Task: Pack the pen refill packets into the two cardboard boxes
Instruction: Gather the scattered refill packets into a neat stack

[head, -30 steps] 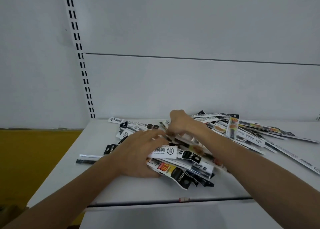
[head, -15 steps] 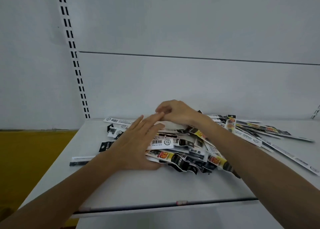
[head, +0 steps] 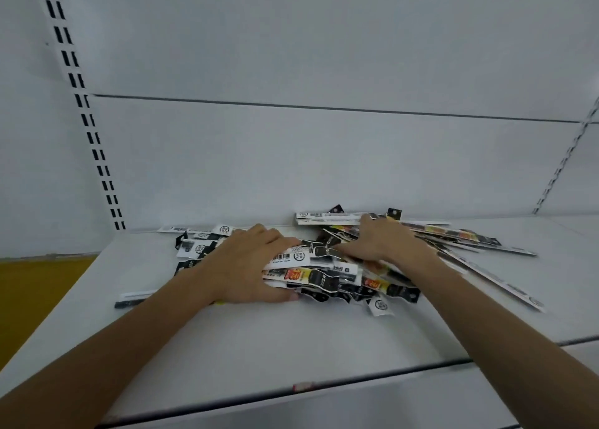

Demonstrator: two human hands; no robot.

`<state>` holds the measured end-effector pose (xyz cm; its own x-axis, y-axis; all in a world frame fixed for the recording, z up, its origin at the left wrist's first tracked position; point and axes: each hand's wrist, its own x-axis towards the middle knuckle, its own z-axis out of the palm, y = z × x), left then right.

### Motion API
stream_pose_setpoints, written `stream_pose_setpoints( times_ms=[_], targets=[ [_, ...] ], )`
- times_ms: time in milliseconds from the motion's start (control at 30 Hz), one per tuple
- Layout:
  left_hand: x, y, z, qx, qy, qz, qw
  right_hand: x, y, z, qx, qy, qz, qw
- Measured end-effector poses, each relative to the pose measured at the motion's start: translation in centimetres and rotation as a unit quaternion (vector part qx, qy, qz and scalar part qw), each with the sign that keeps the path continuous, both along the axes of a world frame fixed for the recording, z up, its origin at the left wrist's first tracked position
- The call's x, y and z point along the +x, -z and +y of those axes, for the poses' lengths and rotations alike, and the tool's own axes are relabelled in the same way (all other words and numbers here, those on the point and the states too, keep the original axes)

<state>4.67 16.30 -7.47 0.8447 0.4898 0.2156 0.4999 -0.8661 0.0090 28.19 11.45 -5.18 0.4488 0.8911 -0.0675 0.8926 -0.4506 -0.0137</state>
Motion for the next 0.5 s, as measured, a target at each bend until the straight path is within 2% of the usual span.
stream_pose_setpoints(
  times_ms=[100, 233, 300, 367, 433, 500],
  targets=[
    [0.1, 0.0, 0.2, 0.004, -0.013, -0.004, 1.000, 0.0, -0.2, -0.1, 0.069, -0.032, -0.023, 0.997],
    [-0.2, 0.2, 0.8, -0.002, -0.023, -0.013, 1.000, 1.6, -0.7, -1.2, 0.005, -0.077, 0.096, 0.992],
    [-0.2, -0.1, 0.9, -0.046, -0.042, 0.016, 0.998, 2.2, -1.2, -1.9, -0.005, -0.104, 0.108, 0.989],
    [-0.2, -0.3, 0.9, -0.067, -0.054, 0.022, 0.996, 2.8, -1.4, -2.4, 0.050, -0.120, 0.100, 0.986],
    [-0.3, -0.2, 0.9, -0.043, -0.054, 0.007, 0.998, 3.4, -1.5, -2.7, 0.117, -0.123, 0.109, 0.979],
    [-0.4, -0.2, 0.8, -0.026, -0.062, 0.004, 0.998, 3.6, -1.7, -3.1, 0.142, -0.107, 0.133, 0.975]
  ],
)
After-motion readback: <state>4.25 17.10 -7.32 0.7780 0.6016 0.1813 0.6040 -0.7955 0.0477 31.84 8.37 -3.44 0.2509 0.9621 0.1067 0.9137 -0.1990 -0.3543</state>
